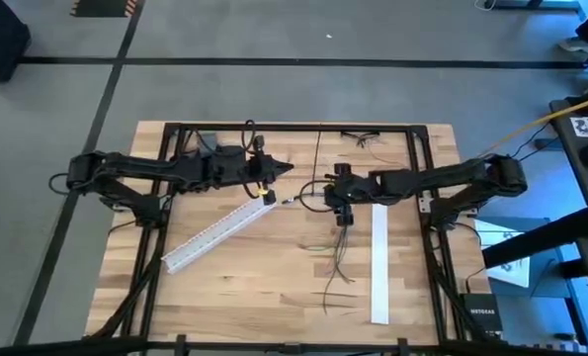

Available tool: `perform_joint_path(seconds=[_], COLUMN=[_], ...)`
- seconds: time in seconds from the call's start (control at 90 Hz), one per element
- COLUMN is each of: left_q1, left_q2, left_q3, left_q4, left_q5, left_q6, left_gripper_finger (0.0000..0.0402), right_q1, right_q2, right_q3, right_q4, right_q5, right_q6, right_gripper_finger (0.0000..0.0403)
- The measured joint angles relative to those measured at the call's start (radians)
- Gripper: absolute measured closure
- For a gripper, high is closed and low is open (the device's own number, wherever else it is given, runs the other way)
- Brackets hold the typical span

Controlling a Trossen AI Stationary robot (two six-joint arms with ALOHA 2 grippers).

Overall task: Ziptie cables
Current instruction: Wrap the black zip tie on the colored cables

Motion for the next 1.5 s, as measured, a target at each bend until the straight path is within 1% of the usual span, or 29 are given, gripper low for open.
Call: perform_joint_path(seconds=[0.078,0.156,0.211,0.278,0.356,0.544,0.656,0.722,0.822,0.922,1.011,1.133,1.167,1.267,1.367,1.5], left_q1=[0.000,0.000,0.000,0.000,0.001,-0.002,-0.009,-0.009,-0.009,-0.009,-0.009,-0.009,-0.009,-0.009,-0.009,-0.009], left_q2=[0.000,0.000,0.000,0.001,0.001,0.002,0.002,0.000,-0.001,-0.001,-0.001,-0.001,-0.001,-0.001,-0.001,-0.001], left_q3=[0.000,0.000,0.000,0.000,0.000,-0.001,-0.001,-0.001,-0.001,-0.001,-0.001,-0.001,-0.001,-0.001,-0.001,-0.001], left_q4=[0.005,0.005,-0.002,-0.014,-0.027,-0.031,-0.041,-0.042,-0.037,-0.039,-0.037,-0.037,-0.040,-0.039,-0.035,-0.019], left_q5=[0.000,0.000,0.000,0.000,-0.001,-0.001,-0.002,-0.001,-0.001,-0.001,-0.001,0.000,0.000,0.000,0.011,0.056], left_q6=[0.001,0.001,0.000,0.002,0.002,-0.001,-0.007,-0.001,-0.001,0.000,0.003,0.003,0.003,0.000,-0.005,-0.025], left_gripper_finger=[0.0401,0.0401,0.0401,0.0401,0.0401,0.0401,0.0401,0.0401,0.0401,0.0401,0.0401,0.0401,0.0401,0.0401,0.0401,0.0401], right_q1=[0.000,-0.018,-0.043,-0.076,-0.113,-0.179,-0.203,-0.212,-0.225,-0.229,-0.228,-0.227,-0.227,-0.225,-0.223,-0.224], right_q2=[-0.007,0.003,0.038,0.073,0.136,0.302,0.389,0.435,0.484,0.508,0.510,0.497,0.489,0.432,0.333,0.190], right_q3=[0.007,0.001,0.000,-0.020,-0.032,-0.045,-0.044,-0.044,-0.041,-0.031,-0.030,-0.028,-0.027,-0.031,-0.040,-0.048], right_q4=[0.123,0.132,0.180,0.228,0.317,0.493,0.534,0.551,0.576,0.583,0.567,0.503,0.479,0.376,0.253,0.237], right_q5=[0.001,-0.009,-0.044,-0.115,-0.178,-0.272,-0.327,-0.337,-0.348,-0.362,-0.367,-0.354,-0.337,-0.273,-0.192,-0.092], right_q6=[-0.006,-0.043,-0.047,-0.049,-0.049,-0.049,-0.049,-0.049,-0.032,-0.018,-0.018,-0.045,-0.057,-0.064,-0.061,-0.072], right_gripper_finger=[0.0183,0.0183,0.0183,0.0183,0.0183,0.0183,0.0183,0.0184,0.0198,0.0235,0.0286,0.0375,0.0388,0.0388,0.0396,0.0398])
